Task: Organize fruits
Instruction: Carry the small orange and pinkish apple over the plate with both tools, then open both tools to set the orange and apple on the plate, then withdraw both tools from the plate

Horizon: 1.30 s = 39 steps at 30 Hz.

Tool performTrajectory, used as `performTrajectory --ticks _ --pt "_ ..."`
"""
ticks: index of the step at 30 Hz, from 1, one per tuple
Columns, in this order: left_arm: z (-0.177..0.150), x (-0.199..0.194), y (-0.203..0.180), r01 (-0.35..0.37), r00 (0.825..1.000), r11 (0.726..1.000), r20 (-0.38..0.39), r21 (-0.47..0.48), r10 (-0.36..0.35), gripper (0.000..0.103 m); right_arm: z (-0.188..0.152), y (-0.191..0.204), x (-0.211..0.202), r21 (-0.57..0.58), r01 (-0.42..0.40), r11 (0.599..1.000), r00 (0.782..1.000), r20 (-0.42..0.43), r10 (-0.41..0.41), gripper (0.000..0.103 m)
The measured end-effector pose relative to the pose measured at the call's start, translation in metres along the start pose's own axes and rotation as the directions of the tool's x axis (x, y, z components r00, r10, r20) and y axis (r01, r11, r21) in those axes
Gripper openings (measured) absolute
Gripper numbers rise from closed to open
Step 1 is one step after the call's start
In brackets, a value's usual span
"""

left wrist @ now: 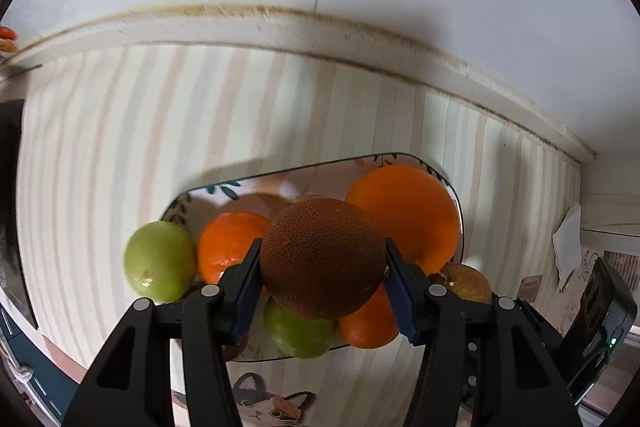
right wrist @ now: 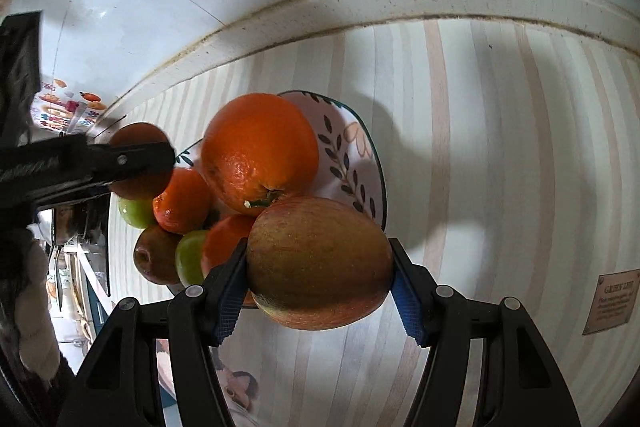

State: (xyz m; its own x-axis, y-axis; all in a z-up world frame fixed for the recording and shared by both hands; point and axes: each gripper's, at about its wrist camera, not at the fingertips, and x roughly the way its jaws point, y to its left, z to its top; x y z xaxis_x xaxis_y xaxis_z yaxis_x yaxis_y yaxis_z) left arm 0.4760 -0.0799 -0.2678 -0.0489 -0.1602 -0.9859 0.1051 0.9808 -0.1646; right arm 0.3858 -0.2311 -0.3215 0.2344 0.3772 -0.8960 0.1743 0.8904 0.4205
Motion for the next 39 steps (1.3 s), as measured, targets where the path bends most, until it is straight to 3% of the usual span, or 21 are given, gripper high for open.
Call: performTrajectory --ticks 7,13,17,22,30,39 --pt "-0.001 0.013 0.006 0.012 0.998 0.999 -0.069 -0.033 -0.014 0.055 0.001 -0.002 0.001 0.032 -0.017 0.999 1.000 -0.010 0.017 0.068" --pt "-0.005 0.011 0.010 0.037 0.997 0.998 -0.072 -0.043 -0.040 0.058 0.002 -0.002 -0.003 0.062 -0.029 0.998 0.999 -0.016 0.030 0.080" --pt "-0.008 0.001 0.014 0.056 0.997 0.997 -0.050 -0.054 -0.059 0.058 0.002 0.001 -0.008 0.061 -0.030 0.998 0.999 -0.015 0.031 0.081" --pt "-0.020 -0.018 0.023 0.060 0.998 0.996 0.004 -0.063 -0.060 0.060 0.000 0.009 -0.019 0.026 0.006 1.000 1.000 -0.008 -0.005 0.094" --pt "-0.068 -0.042 0.041 0.005 0.992 0.996 0.122 -0.091 0.006 0.089 -0.016 0.034 -0.047 -0.101 0.153 0.983 0.987 0.056 -0.148 0.097" --pt "-0.120 -0.067 0.058 -0.061 0.968 0.987 0.231 -0.146 0.094 0.090 -0.038 0.061 -0.076 -0.195 0.261 0.945 0.962 0.138 -0.237 0.097"
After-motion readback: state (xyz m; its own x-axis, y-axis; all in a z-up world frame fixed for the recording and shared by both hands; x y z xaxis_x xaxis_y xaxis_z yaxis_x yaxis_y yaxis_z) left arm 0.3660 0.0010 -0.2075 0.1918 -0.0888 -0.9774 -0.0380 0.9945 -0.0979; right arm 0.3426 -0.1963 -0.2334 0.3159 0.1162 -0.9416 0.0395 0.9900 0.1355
